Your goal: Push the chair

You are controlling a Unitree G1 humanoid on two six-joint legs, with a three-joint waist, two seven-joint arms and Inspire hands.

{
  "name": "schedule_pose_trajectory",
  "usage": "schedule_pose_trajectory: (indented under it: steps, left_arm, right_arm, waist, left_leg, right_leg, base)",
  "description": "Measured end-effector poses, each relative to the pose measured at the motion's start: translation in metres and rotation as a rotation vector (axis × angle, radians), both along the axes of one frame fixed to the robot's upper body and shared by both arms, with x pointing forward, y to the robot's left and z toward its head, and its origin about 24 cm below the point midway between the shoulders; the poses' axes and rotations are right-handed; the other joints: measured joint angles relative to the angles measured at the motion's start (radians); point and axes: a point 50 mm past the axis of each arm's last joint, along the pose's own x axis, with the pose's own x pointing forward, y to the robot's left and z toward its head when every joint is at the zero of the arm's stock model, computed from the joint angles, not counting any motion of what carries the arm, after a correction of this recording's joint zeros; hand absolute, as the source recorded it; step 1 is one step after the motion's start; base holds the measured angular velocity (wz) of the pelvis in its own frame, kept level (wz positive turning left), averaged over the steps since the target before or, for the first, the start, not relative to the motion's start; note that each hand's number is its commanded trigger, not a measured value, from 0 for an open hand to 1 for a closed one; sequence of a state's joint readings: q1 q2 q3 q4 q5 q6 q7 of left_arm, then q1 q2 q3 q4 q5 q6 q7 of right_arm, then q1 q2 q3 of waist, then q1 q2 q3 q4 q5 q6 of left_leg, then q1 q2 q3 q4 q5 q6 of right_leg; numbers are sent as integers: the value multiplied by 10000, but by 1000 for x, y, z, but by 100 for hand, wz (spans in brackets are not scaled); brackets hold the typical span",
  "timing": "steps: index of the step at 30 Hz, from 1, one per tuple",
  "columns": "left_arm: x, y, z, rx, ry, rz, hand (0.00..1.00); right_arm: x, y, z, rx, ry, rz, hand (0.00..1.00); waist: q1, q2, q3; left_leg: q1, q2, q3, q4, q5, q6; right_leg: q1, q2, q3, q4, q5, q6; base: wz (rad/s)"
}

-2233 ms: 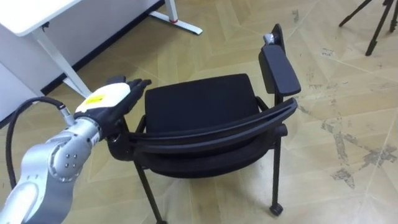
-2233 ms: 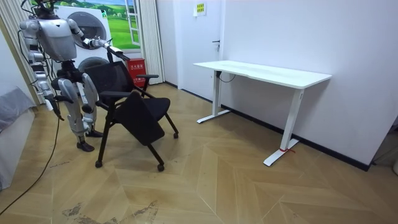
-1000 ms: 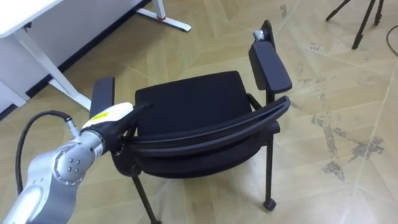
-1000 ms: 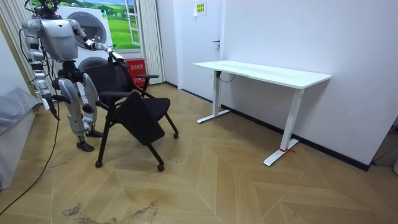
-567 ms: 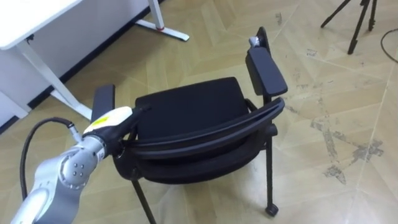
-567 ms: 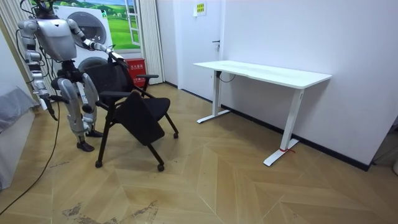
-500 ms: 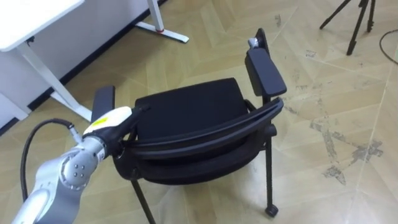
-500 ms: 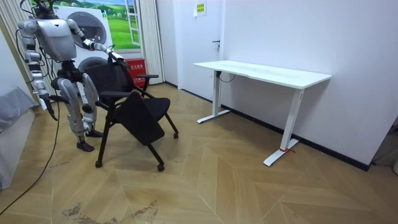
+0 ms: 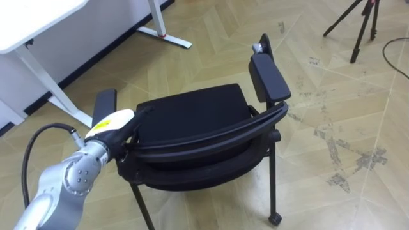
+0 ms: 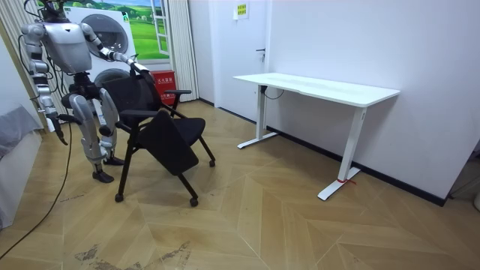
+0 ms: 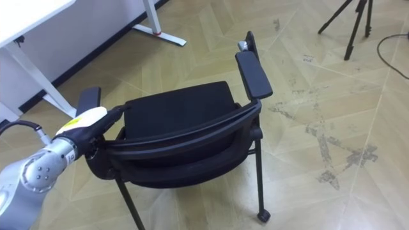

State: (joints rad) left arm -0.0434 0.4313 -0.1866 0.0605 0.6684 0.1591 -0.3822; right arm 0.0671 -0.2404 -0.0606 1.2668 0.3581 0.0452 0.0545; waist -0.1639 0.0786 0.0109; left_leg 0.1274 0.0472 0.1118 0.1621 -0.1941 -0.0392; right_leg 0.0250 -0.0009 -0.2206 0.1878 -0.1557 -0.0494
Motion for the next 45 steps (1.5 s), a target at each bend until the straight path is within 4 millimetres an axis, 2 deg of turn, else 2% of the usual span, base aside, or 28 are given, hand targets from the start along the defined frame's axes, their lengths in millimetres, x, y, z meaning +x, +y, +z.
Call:
schedule_pose_trajectory:
  steps: [7, 17, 26, 27, 32, 35, 36, 41, 45]
  left_arm:
    - [-2, -1, -1, 645, 124, -646, 100]
    - [-2, -5, 0, 649, -269, -702, 100]
    - [-2, -6, -1, 605, -363, -677, 100]
    - [-2, -6, -1, 600, -397, -698, 100]
    - [-1, -6, -1, 571, -464, -667, 100]
    - [-1, -7, -2, 522, -467, -648, 100]
    - [-2, -7, -2, 514, -449, -638, 100]
    - [-2, -6, -2, 488, -440, -573, 100]
    - [-5, -3, -2, 468, -490, -443, 100]
  right_arm:
    - [0, 0, 0, 38, 25, -7, 0]
    - [3, 1, 0, 213, -110, -16, 0]
    - [6, 1, 0, 139, -181, -16, 0]
    - [6, 1, 0, 134, -176, -20, 0]
    - [6, 0, 1, -94, -108, -118, 0]
    - [6, -2, 1, -253, -92, -326, 0]
    - [6, -3, 1, -283, -144, -557, 0]
    - [7, -10, 4, -528, -421, -1602, 0]
    - [17, -18, 9, -848, -983, -2359, 0]
  waist:
    - [-8, 1, 0]
    - [37, -24, -1]
    - [44, 35, -41]
    - [44, 88, -77]
    - [15, 121, -79]
    - [10, 140, -62]
    - [9, 102, -33]
    - [-211, 117, -27]
    - [-251, 94, -16]
  left_leg:
    - [48, -3, 3, -1, 0, 0]
    - [31, -1, 12, -16, 0, 0]
    - [15, 2, 12, -17, 0, 0]
    - [22, 2, 11, -17, 0, 0]
    - [41, 2, 6, -82, 0, 0]
    - [52, 1, 4, -109, 0, 0]
    - [50, 1, 5, -109, 0, 0]
    - [9, -1, 14, -109, 0, 0]
    - [7, -2, 106, -106, 0, 0]
  right_leg:
    - [37, 1, 4, -8, 0, 0]
    - [6, 12, 2, -2, 13, 2]
    - [-13, 18, 0, -2, 15, -1]
    - [-12, 19, 7, -2, 16, 0]
    - [-12, 21, 1, 5, 23, 2]
    - [-10, 21, 4, 18, 26, 6]
    - [-7, 20, 2, 20, 26, 6]
    - [-29, 13, -44, 3, 20, 13]
    - [-76, 1, 19, 35, 19, 14]
  base:
    - [0]
    - [0]
    - [0]
    - [0]
    - [0]
    - [0]
    - [0]
    - [2]
    - [-4]
